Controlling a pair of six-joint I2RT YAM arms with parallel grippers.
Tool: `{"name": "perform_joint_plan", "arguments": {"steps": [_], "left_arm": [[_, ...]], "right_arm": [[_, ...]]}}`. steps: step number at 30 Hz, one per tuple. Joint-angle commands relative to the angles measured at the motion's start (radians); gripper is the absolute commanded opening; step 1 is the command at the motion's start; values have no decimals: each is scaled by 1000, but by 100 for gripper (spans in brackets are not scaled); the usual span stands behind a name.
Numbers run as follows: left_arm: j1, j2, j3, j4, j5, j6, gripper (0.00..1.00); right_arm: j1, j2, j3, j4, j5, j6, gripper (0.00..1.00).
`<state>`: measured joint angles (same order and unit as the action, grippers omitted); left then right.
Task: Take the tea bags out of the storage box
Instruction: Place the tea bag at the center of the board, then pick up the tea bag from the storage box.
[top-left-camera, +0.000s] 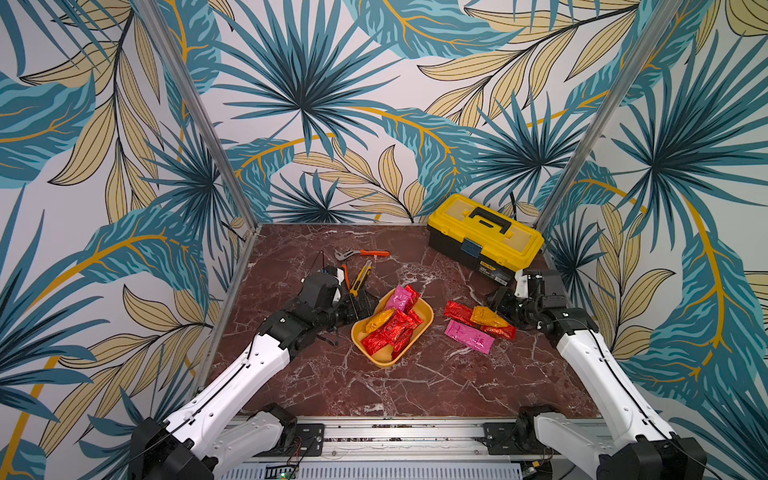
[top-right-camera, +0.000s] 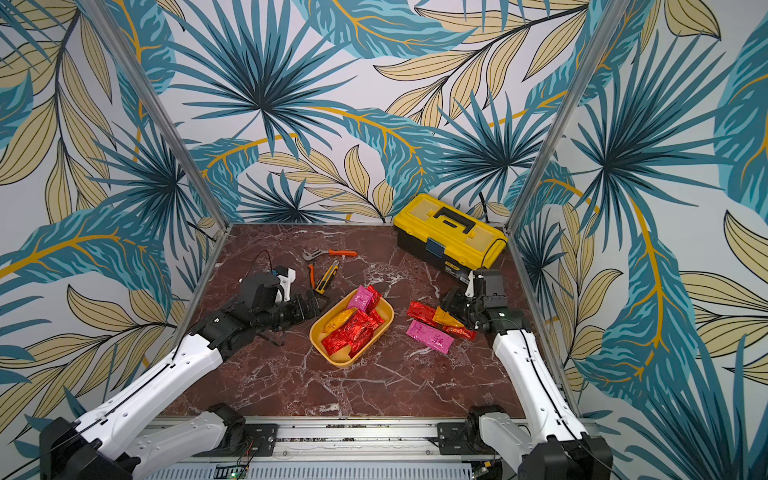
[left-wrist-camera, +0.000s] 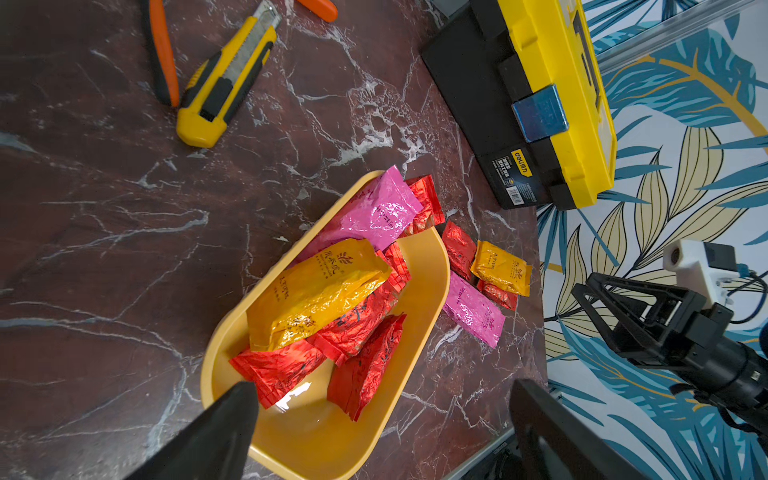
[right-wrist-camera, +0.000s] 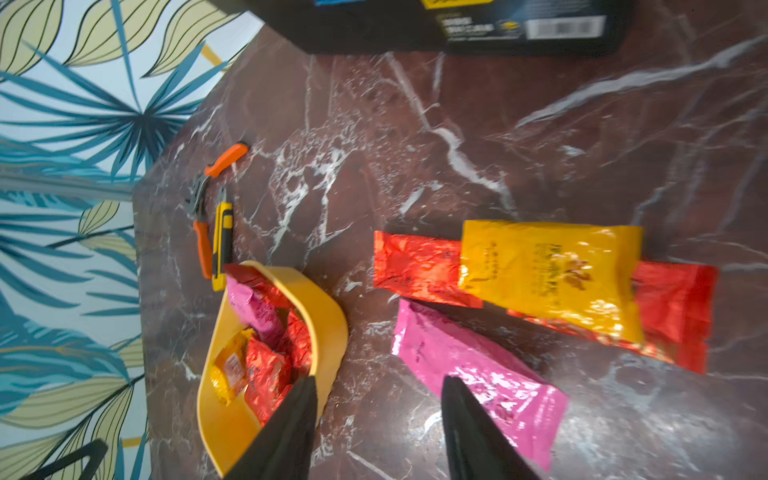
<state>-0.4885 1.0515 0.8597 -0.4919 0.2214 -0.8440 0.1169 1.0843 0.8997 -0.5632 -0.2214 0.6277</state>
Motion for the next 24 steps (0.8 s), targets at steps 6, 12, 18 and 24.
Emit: {"name": "perform_joint_plan", "arguments": {"steps": [6,12,18,24], "left_arm": [[105,-99,-102,4,52,-22,100],[220,-188,-213,38,136,-70,100],[249,-245,-266,17,143,-82,100],[255,-304,-298,-13,139,-95,100]], "right_arm": [[175,124,90,93,26,83,45],[296,228,139,165,32,132,43],[410,367,202,234,21,174,42],[489,490,275,274,13,199,43]]}}
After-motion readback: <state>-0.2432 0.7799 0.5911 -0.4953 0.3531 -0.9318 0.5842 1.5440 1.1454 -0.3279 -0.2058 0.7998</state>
